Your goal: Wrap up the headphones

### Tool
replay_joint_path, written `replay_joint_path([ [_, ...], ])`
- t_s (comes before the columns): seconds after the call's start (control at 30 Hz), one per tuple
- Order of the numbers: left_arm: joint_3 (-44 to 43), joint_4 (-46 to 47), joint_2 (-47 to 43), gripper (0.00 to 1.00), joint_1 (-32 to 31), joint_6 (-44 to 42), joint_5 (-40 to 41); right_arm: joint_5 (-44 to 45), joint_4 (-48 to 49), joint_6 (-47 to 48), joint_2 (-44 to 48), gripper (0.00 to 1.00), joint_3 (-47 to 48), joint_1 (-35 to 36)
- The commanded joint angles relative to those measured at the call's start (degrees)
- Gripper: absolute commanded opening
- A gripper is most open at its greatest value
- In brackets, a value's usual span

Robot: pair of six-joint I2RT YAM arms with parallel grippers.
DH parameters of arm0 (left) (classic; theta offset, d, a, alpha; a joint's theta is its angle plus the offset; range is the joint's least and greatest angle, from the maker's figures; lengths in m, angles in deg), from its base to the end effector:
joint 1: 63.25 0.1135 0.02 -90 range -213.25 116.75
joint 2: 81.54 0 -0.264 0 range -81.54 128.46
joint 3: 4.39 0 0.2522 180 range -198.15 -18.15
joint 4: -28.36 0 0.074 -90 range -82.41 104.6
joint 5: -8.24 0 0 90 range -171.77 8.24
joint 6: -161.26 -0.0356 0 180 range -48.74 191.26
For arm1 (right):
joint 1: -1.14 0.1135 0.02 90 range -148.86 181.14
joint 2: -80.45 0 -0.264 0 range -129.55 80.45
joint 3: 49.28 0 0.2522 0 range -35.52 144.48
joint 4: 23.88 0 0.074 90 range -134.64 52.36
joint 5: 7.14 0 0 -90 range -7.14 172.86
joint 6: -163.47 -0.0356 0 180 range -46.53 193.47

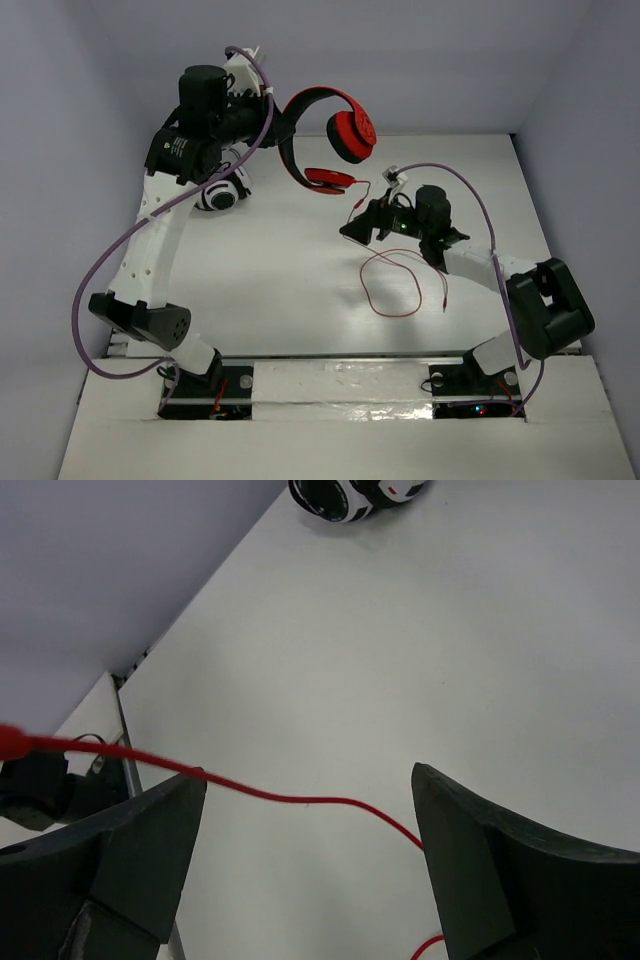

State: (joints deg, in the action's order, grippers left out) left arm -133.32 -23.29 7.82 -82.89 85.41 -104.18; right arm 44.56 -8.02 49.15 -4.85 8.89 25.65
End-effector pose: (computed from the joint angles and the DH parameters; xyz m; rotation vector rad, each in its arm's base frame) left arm 0.2931 -0.1190 0.5158 0.3761 1.7924 -0.7679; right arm 0.2846 0.1540 0.2417 -0.5196 1.8125 1.1883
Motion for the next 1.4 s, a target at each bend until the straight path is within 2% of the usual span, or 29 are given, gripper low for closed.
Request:
replay_joint_path([
  [0.0,-3.4,4.5,-0.2,0.0,0.7,3.8,-5.6,-2.6,7.8,-0.8,-1.8,0.89,0.1,0.5],
  [0.2,-4.4,5.7,0.2,0.0,1.3,5.8,-8.7,2.4,8.0,0.2,-3.2,0.87,-0.5,0.5],
  [0.3,-5.3,6.2,0.4,0.0,1.9,6.9,-8.8,4.1,4.8,2.0,-5.3,0.87,0.6,0.5],
  [0.6,-8.1,10.5,1.1,0.0,5.9,13.1,-13.3,8.7,7.6,0.9,-6.3,0.86,-2.3,0.5],
  [0.77,-8.8,12.3,1.9,0.0,9.3,16.5,-17.7,13.1,6.6,0.9,-5.9,0.79,-3.2,0.5],
  [1.1,-6.8,14.1,3.0,0.0,14.0,18.4,-18.0,15.9,4.0,-1.2,-5.5,0.64,-4.2,0.5],
  [1.37,-7.2,17.3,3.7,0.0,16.7,21.9,-20.5,15.5,1.7,-1.5,-5.1,0.76,-4.8,0.5],
])
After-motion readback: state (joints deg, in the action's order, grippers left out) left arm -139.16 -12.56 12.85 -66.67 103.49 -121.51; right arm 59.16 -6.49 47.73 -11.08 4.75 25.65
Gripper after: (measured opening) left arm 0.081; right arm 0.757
